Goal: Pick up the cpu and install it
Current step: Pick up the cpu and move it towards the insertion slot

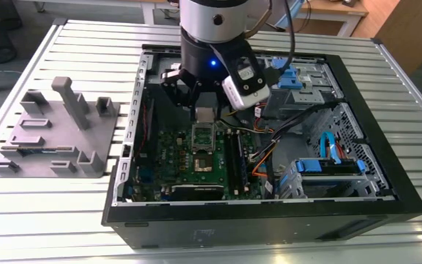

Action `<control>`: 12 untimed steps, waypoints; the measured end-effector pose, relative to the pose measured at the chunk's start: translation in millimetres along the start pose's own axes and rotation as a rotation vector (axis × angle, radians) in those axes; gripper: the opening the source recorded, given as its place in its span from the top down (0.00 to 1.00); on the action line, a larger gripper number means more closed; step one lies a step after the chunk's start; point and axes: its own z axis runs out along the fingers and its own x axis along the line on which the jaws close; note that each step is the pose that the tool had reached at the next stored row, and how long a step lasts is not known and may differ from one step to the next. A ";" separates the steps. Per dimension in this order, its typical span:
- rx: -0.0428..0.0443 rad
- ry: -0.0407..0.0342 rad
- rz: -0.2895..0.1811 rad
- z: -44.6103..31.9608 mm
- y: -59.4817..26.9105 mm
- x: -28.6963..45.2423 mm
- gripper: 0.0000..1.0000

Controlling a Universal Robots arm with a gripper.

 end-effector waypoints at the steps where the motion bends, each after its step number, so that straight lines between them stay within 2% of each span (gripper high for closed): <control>1: 0.0001 0.0000 0.000 1.4 -0.2 0.1 0.53; 7: 0.0017 0.0001 0.000 9.3 -0.7 0.2 0.53; 12: 0.0018 0.0002 0.000 9.7 -0.7 0.2 0.53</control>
